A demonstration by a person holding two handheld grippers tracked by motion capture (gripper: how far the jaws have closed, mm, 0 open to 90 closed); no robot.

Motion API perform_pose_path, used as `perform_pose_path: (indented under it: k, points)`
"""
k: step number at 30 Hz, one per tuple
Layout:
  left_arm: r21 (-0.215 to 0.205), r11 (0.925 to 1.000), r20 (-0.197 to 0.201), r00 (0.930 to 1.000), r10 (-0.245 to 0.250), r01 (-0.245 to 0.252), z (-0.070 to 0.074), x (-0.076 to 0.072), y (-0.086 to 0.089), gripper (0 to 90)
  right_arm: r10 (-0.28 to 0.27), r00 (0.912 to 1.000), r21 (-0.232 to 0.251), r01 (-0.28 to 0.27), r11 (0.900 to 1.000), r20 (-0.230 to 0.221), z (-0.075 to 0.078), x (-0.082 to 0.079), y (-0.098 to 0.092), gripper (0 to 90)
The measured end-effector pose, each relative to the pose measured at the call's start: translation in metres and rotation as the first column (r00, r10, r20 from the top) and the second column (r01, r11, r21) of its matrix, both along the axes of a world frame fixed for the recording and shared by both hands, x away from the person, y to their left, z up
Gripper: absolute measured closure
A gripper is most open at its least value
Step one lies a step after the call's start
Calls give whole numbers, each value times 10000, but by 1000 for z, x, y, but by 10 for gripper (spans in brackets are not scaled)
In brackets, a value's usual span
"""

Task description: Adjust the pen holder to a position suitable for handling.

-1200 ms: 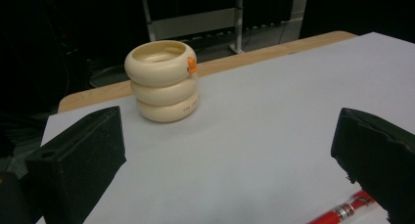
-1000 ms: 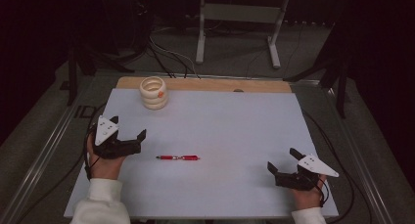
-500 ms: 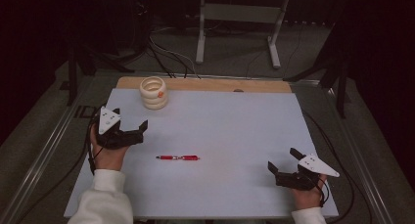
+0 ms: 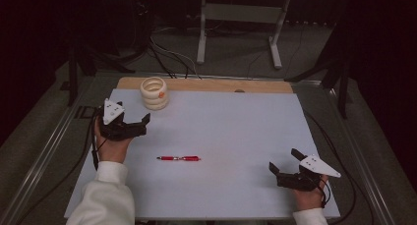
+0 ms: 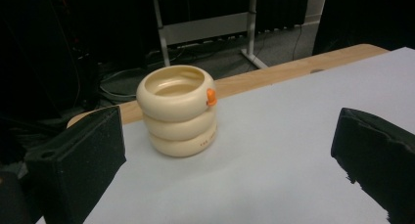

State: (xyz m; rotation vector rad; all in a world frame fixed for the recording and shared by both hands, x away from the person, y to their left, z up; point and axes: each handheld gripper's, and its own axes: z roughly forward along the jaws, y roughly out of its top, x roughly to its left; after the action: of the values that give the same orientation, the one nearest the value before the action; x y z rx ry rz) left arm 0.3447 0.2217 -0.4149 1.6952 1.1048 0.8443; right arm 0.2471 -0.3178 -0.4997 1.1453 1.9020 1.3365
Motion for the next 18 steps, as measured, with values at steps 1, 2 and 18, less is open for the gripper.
perform_pose_path:
  k: [1, 2, 18]
  points:
    - [27, 10000, 7, 10000, -5, 5, 1, 2, 0, 2, -1, 10000, -4, 1, 10000, 6, 0, 0, 0, 1]
    - [-24, 10000, 51, 10000, -14, 14, 2, 4, -1, 2, -4, 10000, -1, 4, 10000, -2, 0, 0, 0, 0]
    - [53, 9996, -70, 9996, 271, -271, 11, 29, -1, 2, -34, 10000, 22, 34, 10000, 8, 0, 0, -1, 0]
